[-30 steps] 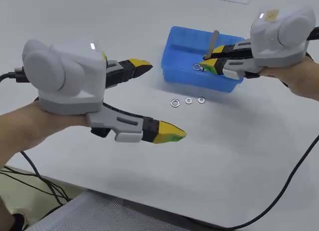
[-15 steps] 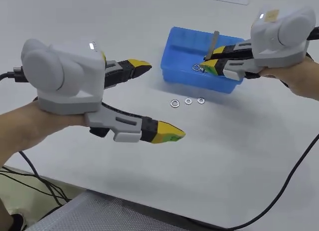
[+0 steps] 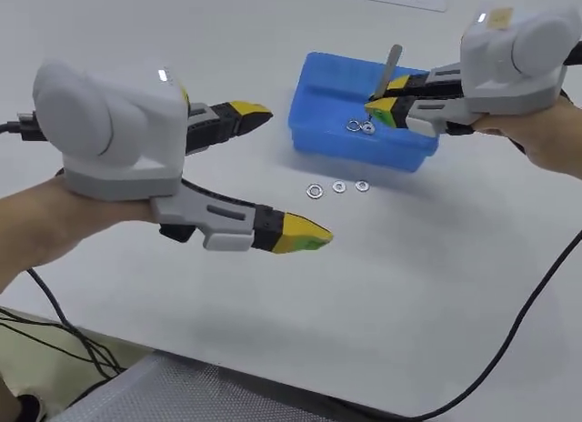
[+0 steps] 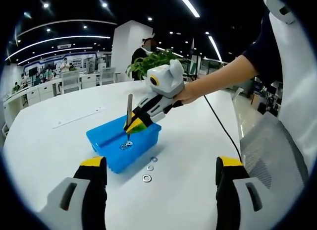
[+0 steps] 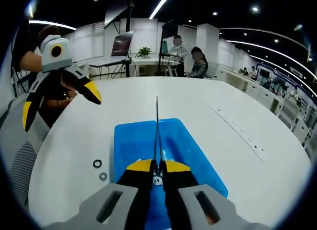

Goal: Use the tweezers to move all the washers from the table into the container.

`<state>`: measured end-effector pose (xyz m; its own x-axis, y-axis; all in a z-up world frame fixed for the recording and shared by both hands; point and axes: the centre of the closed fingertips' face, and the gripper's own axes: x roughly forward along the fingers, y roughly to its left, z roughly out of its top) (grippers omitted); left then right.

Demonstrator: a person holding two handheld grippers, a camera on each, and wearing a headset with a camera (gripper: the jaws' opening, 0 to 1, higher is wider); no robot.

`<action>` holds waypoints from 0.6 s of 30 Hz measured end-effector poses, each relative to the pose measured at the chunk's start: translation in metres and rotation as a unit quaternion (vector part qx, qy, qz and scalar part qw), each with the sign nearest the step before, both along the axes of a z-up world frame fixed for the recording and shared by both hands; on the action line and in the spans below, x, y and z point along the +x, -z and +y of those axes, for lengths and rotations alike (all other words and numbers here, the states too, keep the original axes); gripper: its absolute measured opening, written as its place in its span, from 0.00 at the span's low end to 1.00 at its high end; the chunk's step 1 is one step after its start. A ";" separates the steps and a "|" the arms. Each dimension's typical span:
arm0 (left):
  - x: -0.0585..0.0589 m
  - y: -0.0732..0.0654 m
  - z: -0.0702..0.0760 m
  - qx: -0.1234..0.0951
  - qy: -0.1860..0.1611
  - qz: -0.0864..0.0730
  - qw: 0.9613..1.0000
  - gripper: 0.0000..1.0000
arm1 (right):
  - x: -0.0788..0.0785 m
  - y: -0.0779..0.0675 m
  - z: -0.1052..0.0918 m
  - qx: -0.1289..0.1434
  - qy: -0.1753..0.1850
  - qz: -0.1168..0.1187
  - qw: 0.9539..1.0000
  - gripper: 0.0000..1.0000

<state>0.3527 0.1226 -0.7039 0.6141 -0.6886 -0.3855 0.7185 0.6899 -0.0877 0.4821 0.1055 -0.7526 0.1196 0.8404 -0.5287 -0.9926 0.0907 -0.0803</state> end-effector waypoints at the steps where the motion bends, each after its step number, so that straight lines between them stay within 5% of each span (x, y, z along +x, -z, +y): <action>1: 0.003 -0.002 0.002 -0.001 -0.002 -0.003 1.000 0.96 | 0.000 0.000 0.000 -0.001 0.000 -0.001 1.000 0.09; 5: 0.016 -0.011 0.004 -0.012 -0.009 -0.013 1.000 0.94 | -0.001 -0.006 0.001 0.003 0.001 -0.003 1.000 0.09; 9: 0.042 -0.023 0.002 -0.031 -0.020 -0.032 0.999 0.90 | -0.006 -0.010 0.002 0.005 -0.003 -0.005 1.000 0.08; 10: 0.051 -0.024 0.001 -0.052 -0.030 -0.024 0.998 0.90 | -0.007 -0.010 0.003 0.004 -0.004 -0.006 1.000 0.08; 15: 0.079 -0.032 -0.009 -0.062 -0.026 -0.036 0.997 0.82 | -0.014 -0.013 0.005 -0.002 -0.018 -0.016 1.000 0.08; 18: 0.088 -0.035 -0.019 -0.067 -0.002 -0.029 0.997 0.70 | -0.018 -0.013 0.007 -0.009 -0.029 -0.024 0.999 0.09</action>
